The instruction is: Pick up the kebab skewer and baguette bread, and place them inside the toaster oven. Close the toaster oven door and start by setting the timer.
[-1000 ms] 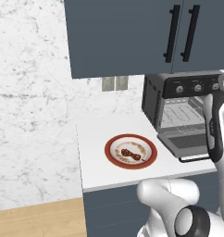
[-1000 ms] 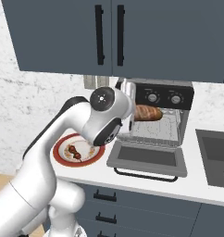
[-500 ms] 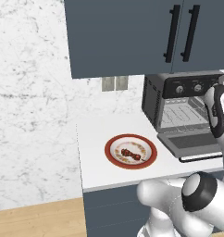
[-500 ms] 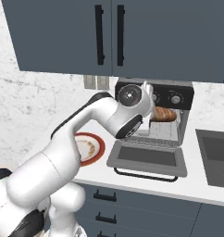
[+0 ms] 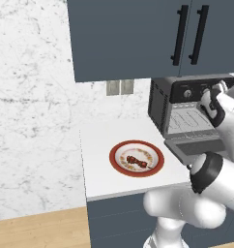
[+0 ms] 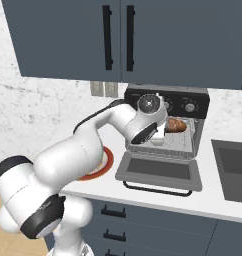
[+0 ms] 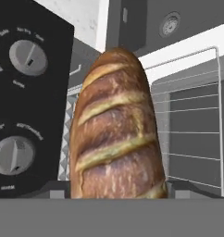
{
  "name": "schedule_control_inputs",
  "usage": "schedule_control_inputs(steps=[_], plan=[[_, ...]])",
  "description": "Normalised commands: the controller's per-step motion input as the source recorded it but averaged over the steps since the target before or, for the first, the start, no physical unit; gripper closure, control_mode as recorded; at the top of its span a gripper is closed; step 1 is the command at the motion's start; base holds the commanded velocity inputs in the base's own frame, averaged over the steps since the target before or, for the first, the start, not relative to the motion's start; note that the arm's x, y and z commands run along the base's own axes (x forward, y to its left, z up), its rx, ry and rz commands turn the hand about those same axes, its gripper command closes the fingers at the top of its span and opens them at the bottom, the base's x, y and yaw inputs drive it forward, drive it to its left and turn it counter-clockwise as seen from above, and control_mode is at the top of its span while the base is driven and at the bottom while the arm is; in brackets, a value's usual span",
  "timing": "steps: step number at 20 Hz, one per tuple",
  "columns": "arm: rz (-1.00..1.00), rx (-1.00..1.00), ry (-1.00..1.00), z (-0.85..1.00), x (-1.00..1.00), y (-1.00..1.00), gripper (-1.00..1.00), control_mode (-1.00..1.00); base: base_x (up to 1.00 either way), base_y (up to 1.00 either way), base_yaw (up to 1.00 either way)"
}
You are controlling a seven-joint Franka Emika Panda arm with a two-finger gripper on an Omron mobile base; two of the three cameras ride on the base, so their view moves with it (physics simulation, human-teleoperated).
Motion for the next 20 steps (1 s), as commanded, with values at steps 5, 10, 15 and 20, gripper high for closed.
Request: schedule_control_inputs(steps=[5,10,15,20], plan=[[0.13,0.0,0.06,-0.25,0.66,0.0,1.0,-1.0,0.0,0.0,0.0],[0.12,0.0,0.03,-0.25,0.49,0.0,1.0,-1.0,0.0,0.0,0.0],[0.08,0.0,0.03,-0.14,0.43,0.0,1.0,-1.0,0.0,0.0,0.0],[0.08,0.0,0.0,-0.15,0.38,0.0,1.0,-1.0,0.0,0.0,0.0]])
